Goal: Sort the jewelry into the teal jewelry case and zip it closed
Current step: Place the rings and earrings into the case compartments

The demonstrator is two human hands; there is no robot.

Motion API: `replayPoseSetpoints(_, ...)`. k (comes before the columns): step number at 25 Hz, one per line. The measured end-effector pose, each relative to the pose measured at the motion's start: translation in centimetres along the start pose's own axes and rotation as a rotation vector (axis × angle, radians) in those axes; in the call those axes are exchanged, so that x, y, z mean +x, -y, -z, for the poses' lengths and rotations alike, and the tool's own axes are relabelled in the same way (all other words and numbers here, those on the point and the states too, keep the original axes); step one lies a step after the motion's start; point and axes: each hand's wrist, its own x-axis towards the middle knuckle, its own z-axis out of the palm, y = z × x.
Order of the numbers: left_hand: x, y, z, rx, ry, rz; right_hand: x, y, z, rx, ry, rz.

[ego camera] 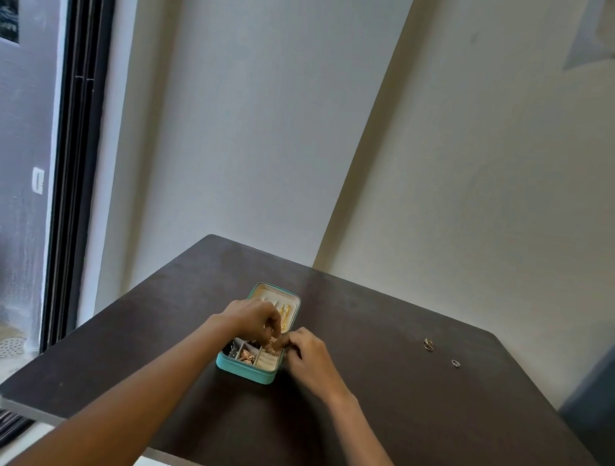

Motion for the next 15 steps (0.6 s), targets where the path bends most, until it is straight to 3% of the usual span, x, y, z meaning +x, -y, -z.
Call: replayPoseSetpoints(15, 0.3, -0.08, 0.07, 0.041, -0.002, 0.009, -0.63, 0.35, -0.68, -0.092, -0.067, 0.003)
